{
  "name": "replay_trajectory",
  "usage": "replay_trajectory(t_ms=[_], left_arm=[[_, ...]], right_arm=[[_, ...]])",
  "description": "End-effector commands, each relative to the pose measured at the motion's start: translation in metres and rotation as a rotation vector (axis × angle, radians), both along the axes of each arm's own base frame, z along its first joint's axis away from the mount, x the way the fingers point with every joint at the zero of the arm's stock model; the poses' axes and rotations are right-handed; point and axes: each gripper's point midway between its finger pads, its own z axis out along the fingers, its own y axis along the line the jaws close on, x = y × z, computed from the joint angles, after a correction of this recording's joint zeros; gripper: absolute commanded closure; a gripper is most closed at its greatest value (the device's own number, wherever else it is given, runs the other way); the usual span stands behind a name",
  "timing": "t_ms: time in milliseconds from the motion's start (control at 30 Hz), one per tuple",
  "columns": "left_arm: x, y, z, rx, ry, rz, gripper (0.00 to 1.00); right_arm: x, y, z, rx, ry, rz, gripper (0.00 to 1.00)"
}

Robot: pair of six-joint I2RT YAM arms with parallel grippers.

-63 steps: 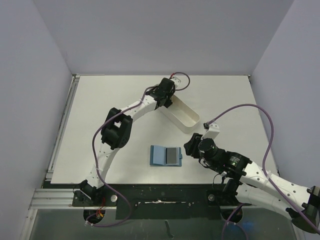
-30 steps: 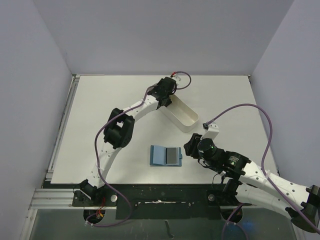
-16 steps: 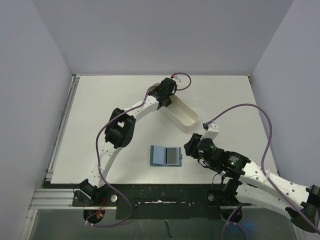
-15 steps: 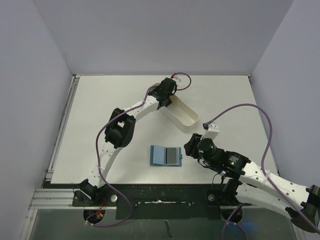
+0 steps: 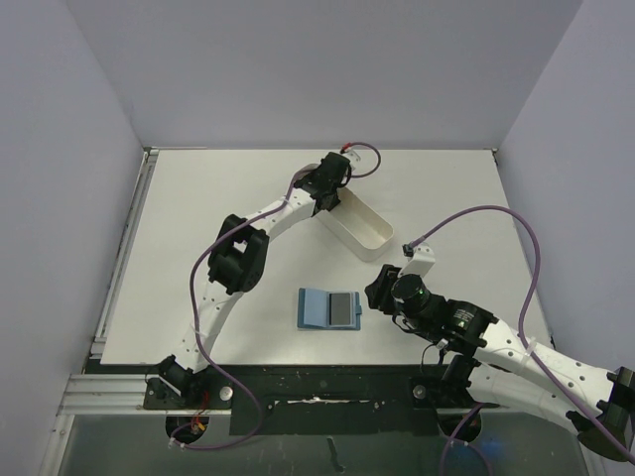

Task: Put the credit cards into the card holder
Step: Pick up the credit card from the storage box.

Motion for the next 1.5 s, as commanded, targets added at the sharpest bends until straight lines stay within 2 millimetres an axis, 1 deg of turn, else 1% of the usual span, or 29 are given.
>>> replay_trajectory(t_ms=[0,67,133,167,300,333,433,567,700,800,900,967,1133,1233,1300,1467], left_arm=[[0.016,0.001,0.049,-0.042,-0.113,0.03,0.86],[0.015,0.001,0.05,-0.04,-0.112,0.03,0.91],[0.013,-0.001,0.052,-0.039,-0.112,0.027,0.99],[0.012,-0.002,0.054,-0.041,-0.112,0.026,1.0],[-0.003,-0.015,0.067,-0.049,-0.104,0.006,1.0],[-0.007,-0.02,0.073,-0.06,-0.108,-0.002,1.0],[-0.021,-0.036,0.084,-0.095,-0.104,-0.034,1.0],[-0.038,-0.051,0.099,-0.141,-0.093,-0.053,1.0],[-0.052,-0.058,0.12,-0.202,-0.09,-0.042,1.0],[-0.062,-0.061,0.136,-0.271,-0.074,-0.047,1.0],[-0.073,-0.061,0.149,-0.336,-0.056,-0.053,1.0],[-0.082,-0.059,0.162,-0.391,-0.049,-0.052,1.0],[-0.106,-0.054,0.178,-0.539,0.001,-0.058,1.0],[-0.124,-0.051,0.183,-0.666,0.06,-0.082,1.0],[-0.135,-0.047,0.19,-0.765,0.092,-0.103,1.0],[-0.164,-0.028,0.207,-1.019,0.172,-0.151,1.0]], right_arm=[[0.009,0.0,0.021,0.037,-0.054,-0.033,0.57],[0.009,0.001,0.021,0.036,-0.053,-0.032,0.57],[0.009,0.001,0.02,0.036,-0.053,-0.031,0.57],[0.009,0.001,0.021,0.038,-0.052,-0.031,0.57],[0.009,0.002,0.023,0.046,-0.055,-0.029,0.57],[0.009,0.002,0.024,0.049,-0.057,-0.027,0.57],[0.009,0.004,0.025,0.054,-0.059,-0.022,0.57],[0.008,0.004,0.027,0.058,-0.057,-0.016,0.57],[0.006,0.004,0.031,0.073,-0.062,-0.01,0.57],[0.006,0.005,0.039,0.092,-0.079,-0.007,0.58],[0.006,0.005,0.044,0.107,-0.091,-0.004,0.58],[0.006,0.007,0.048,0.12,-0.098,0.002,0.58],[0.007,0.015,0.063,0.162,-0.122,0.026,0.57],[0.01,0.021,0.074,0.195,-0.146,0.04,0.57],[0.012,0.026,0.083,0.223,-0.164,0.047,0.57],[0.02,0.041,0.101,0.281,-0.2,0.065,0.57]])
